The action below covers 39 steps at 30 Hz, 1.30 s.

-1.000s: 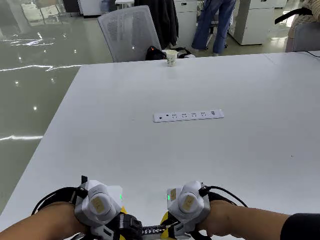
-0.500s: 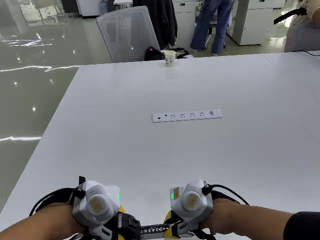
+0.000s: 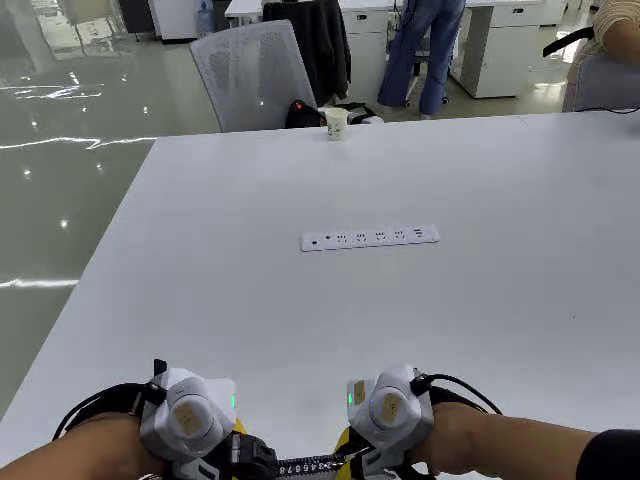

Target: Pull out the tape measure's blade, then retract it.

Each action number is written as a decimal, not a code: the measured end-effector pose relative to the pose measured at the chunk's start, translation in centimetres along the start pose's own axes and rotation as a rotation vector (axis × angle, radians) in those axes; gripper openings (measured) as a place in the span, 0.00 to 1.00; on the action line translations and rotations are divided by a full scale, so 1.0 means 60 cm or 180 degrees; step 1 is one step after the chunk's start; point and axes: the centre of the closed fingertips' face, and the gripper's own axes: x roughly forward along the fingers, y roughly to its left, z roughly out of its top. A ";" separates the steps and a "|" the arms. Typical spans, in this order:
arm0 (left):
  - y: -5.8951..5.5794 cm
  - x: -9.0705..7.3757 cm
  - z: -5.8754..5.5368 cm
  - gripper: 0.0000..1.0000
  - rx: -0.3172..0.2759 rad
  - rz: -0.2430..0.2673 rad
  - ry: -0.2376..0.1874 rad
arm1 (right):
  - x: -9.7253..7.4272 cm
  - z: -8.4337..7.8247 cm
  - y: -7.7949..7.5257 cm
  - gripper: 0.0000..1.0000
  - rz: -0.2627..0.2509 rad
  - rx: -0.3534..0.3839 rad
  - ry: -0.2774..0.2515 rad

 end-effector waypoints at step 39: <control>0.002 0.003 0.000 0.33 -0.0007 0.0009 0.0013 | -0.032 -0.042 -0.003 0.11 -0.0014 0.0059 0.0033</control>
